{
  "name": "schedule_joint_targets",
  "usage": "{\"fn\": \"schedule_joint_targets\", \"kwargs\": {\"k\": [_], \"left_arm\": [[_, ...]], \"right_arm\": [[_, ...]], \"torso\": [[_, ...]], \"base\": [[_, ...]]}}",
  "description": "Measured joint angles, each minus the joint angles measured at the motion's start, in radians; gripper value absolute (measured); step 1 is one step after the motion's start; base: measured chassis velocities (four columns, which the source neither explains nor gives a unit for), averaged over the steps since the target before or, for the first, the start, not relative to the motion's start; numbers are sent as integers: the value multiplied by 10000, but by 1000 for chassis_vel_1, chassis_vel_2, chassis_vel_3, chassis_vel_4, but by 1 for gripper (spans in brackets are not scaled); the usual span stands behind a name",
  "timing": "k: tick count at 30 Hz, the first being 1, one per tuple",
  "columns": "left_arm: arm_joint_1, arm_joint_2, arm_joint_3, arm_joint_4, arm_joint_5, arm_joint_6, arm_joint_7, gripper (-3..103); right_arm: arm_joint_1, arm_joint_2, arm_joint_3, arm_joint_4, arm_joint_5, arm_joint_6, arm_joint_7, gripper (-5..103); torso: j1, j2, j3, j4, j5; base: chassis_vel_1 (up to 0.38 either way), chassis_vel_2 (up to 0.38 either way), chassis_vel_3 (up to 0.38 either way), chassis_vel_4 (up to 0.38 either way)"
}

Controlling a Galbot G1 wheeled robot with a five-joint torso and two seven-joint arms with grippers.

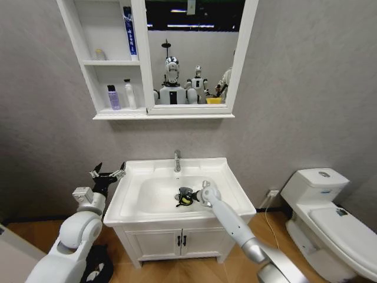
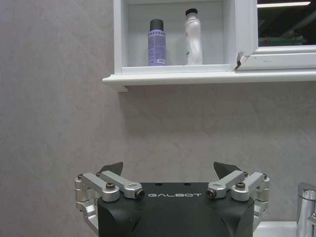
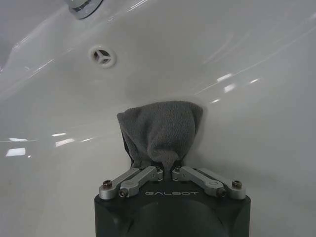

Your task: Move facial cleanser and shampoo from washbasin to cabinet, then wipe washbasin with towel.

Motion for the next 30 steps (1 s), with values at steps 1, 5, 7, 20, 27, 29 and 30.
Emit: {"fn": "schedule_joint_targets", "kwargs": {"k": [1, 5, 7, 20, 27, 29, 30], "left_arm": [[1, 0, -6, 0, 0, 0, -13, 100], [102, 10, -69, -57, 2, 0, -79, 100], [131, 16, -83, -77, 6, 0, -89, 100], [233, 123, -130, -219, 27, 27, -200, 100], [144, 104, -67, -240, 27, 27, -199, 100], [97, 99, -38, -241, 27, 27, -198, 100], [60, 97, -12, -241, 27, 28, -193, 100]], "right_arm": [[53, 98, -32, -155, -136, 57, -157, 3], [391, 671, -151, -993, -761, 485, -1010, 3], [457, 796, -177, -1118, -853, 563, -1249, 3], [806, 1780, -143, -2205, -1293, 879, -2285, 3], [198, 666, 22, -902, -185, 523, -844, 3], [25, 393, 98, -575, 144, 455, -486, 3], [-128, 195, 129, -253, 408, 407, -186, 3]], "torso": [[0, 0, 0, 0, 0], [0, -1, 1, -1, 0], [1, -1, 3, -1, 0], [1, -1, 1, 6, 6], [0, 0, 0, 1, 6], [0, 0, 0, 0, 7], [1, -1, 0, 2, 8]], "base": [[0, 0, 0, 0], [0, 0, 0, 0], [0, 0, 0, 0], [0, 0, 0, 0], [0, 0, 0, 0], [0, 0, 0, 0], [0, 0, 0, 0]]}}
